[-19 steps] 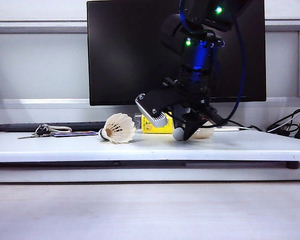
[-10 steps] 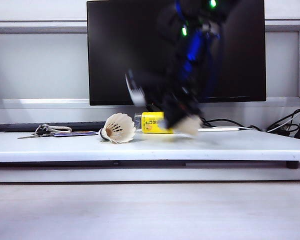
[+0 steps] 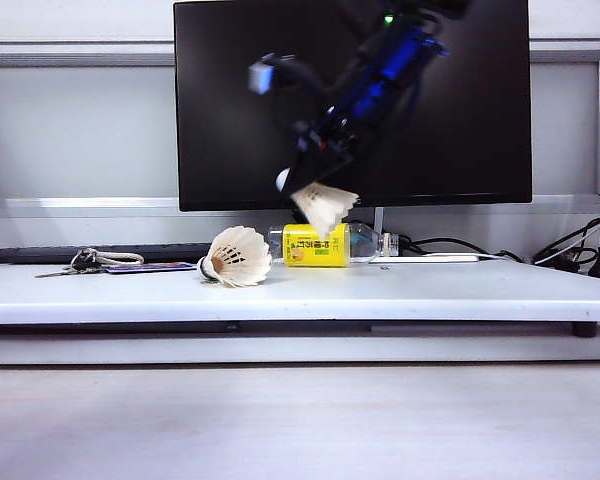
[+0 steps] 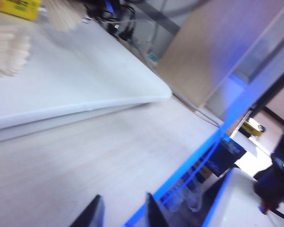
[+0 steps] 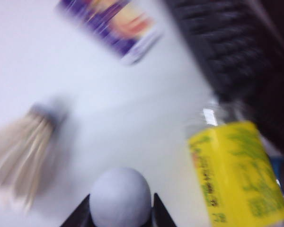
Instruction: Stack the badminton balls on the table vertically.
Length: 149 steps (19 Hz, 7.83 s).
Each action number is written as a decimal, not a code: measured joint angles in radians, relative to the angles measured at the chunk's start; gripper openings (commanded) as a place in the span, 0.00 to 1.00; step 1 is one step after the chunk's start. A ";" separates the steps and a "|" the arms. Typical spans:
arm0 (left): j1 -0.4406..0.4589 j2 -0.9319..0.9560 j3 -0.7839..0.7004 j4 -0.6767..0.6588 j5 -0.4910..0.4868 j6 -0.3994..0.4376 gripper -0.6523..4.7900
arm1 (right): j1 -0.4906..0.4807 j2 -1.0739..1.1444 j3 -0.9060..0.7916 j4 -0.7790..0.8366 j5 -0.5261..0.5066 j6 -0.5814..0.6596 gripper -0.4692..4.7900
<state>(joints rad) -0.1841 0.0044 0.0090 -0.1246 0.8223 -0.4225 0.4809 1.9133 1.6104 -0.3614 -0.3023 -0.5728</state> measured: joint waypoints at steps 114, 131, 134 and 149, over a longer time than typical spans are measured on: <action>0.000 0.834 0.687 -0.349 -0.444 0.362 0.41 | 0.098 0.339 0.678 -0.600 -0.232 0.643 0.61; 0.000 0.835 0.687 -0.404 -0.444 0.382 0.41 | 0.112 0.448 0.677 -0.529 -0.116 0.525 0.63; 0.000 0.835 0.687 -0.404 -0.444 0.383 0.41 | 0.112 0.448 0.677 -0.527 -0.116 0.523 0.63; 0.000 0.835 0.687 -0.410 -0.444 0.385 0.41 | 0.133 0.489 0.678 -0.529 -0.030 0.473 0.63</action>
<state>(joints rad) -0.1841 0.8391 0.6956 -0.5350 0.3782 -0.0380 0.6136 2.4020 2.2879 -0.8902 -0.3321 -0.0998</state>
